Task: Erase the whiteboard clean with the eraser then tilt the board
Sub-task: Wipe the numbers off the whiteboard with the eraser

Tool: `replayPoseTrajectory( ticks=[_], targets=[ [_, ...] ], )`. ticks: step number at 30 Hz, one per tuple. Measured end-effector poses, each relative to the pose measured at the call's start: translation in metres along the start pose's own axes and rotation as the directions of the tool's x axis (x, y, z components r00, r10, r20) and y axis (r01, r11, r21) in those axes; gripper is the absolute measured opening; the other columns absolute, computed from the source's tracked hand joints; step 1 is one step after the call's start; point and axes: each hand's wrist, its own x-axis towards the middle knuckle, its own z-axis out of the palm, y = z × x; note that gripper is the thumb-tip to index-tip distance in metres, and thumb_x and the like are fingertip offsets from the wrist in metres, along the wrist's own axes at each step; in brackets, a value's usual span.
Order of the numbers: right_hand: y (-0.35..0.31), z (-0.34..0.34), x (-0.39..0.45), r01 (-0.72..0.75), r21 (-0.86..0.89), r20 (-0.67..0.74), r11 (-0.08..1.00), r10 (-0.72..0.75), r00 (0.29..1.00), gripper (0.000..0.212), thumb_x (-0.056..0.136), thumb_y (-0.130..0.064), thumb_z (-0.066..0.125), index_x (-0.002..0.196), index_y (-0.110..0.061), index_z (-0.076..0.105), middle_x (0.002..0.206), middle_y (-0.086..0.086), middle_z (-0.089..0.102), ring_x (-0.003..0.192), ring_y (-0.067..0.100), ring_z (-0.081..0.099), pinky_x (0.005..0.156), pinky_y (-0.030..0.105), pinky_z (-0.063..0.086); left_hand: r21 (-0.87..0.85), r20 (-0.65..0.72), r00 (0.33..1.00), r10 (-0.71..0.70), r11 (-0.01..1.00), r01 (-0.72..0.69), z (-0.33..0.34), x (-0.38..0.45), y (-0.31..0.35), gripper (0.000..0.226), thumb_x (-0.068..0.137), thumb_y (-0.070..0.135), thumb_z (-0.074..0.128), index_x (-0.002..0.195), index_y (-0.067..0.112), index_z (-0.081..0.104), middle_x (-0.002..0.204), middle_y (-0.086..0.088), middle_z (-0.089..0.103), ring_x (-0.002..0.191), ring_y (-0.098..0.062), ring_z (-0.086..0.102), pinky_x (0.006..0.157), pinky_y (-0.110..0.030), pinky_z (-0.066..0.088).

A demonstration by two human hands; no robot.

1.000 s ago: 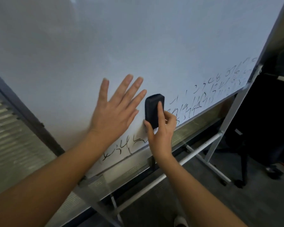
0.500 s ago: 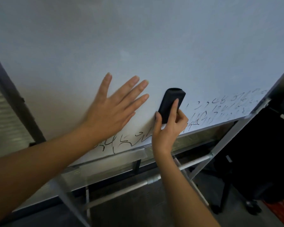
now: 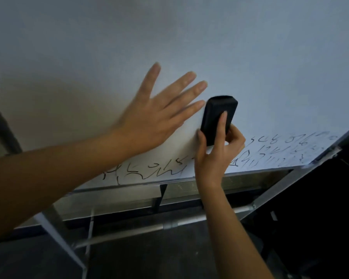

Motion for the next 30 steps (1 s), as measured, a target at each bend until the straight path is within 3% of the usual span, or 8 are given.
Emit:
replayPoseTrajectory(
  ticks=[2,9,14,18,22,26,30],
  targets=[
    [0.001,0.001,-0.009,-0.021,0.0,0.021,1.0,0.021,1.0,0.055,0.09,-0.021,0.064,0.139,-0.011,0.041,0.116,0.026,0.048,0.101,0.03,0.043,0.092,0.034,0.04,-0.024,-0.005,0.999,-0.031,0.999,0.031,0.001,0.001,0.003,0.057,0.106,0.034,0.033,0.156,0.014,0.016,0.163,-0.013,0.012,0.149,-0.035,0.015,0.109,-0.069,-0.007],
    [0.03,-0.009,-0.039,0.004,-0.002,0.097,1.0,-0.004,0.995,0.059,0.087,-0.019,0.066,0.138,-0.019,0.036,0.115,0.028,0.049,0.103,0.029,0.043,0.092,0.03,0.037,-0.048,-0.001,0.997,-0.074,0.996,0.073,0.001,0.027,0.032,0.058,0.105,0.034,0.035,0.156,0.014,0.016,0.163,-0.01,0.012,0.149,-0.03,0.015,0.106,-0.071,-0.014],
    [0.079,-0.024,0.008,-0.159,0.008,-0.044,0.987,0.16,0.986,0.059,0.089,-0.011,0.066,0.141,-0.008,0.038,0.116,0.028,0.044,0.105,0.036,0.043,0.092,0.051,0.043,-0.035,-0.036,0.992,-0.122,0.992,0.12,0.006,0.029,0.04,0.056,0.104,0.032,0.039,0.155,0.014,0.023,0.161,-0.01,0.021,0.147,-0.031,0.022,0.109,-0.069,-0.008],
    [0.098,-0.031,0.017,-0.08,-0.031,0.005,0.996,0.081,0.997,0.055,0.09,-0.009,0.065,0.139,-0.006,0.041,0.118,0.028,0.045,0.102,0.037,0.043,0.09,0.046,0.043,-0.039,-0.026,0.983,-0.18,0.983,0.179,0.009,0.03,0.047,0.056,0.104,0.032,0.039,0.155,0.014,0.023,0.161,-0.012,0.017,0.147,-0.034,0.015,0.108,-0.069,-0.009],
    [0.095,-0.031,-0.011,-0.009,0.014,0.143,1.0,0.007,0.99,0.066,0.082,-0.004,0.072,0.138,-0.017,0.039,0.12,0.029,0.049,0.104,0.032,0.04,0.091,0.026,0.033,-0.04,-0.011,0.97,-0.243,0.969,0.242,0.01,0.036,0.058,0.055,0.104,0.033,0.037,0.155,0.015,0.023,0.161,-0.012,0.017,0.147,-0.034,0.017,0.106,-0.07,-0.012],
    [0.092,-0.036,-0.034,0.141,0.019,0.312,0.99,-0.139,0.94,0.063,0.082,-0.013,0.073,0.133,-0.026,0.039,0.12,0.03,0.053,0.104,0.03,0.042,0.083,0.031,0.037,-0.036,-0.009,0.963,-0.27,0.962,0.27,0.01,0.039,0.06,0.052,0.106,0.032,0.034,0.154,0.016,0.027,0.16,-0.013,0.023,0.145,-0.035,0.023,0.108,-0.069,-0.011],
    [0.094,-0.045,-0.008,0.131,0.091,0.241,0.987,-0.15,0.959,0.067,0.078,-0.007,0.076,0.133,-0.026,0.042,0.118,0.029,0.052,0.103,0.035,0.044,0.088,0.029,0.036,-0.022,0.002,0.962,-0.275,0.961,0.275,0.007,0.039,0.062,0.05,0.106,0.032,0.035,0.153,0.016,0.03,0.159,-0.013,0.025,0.144,-0.036,0.026,0.105,-0.071,-0.005]
  ],
)
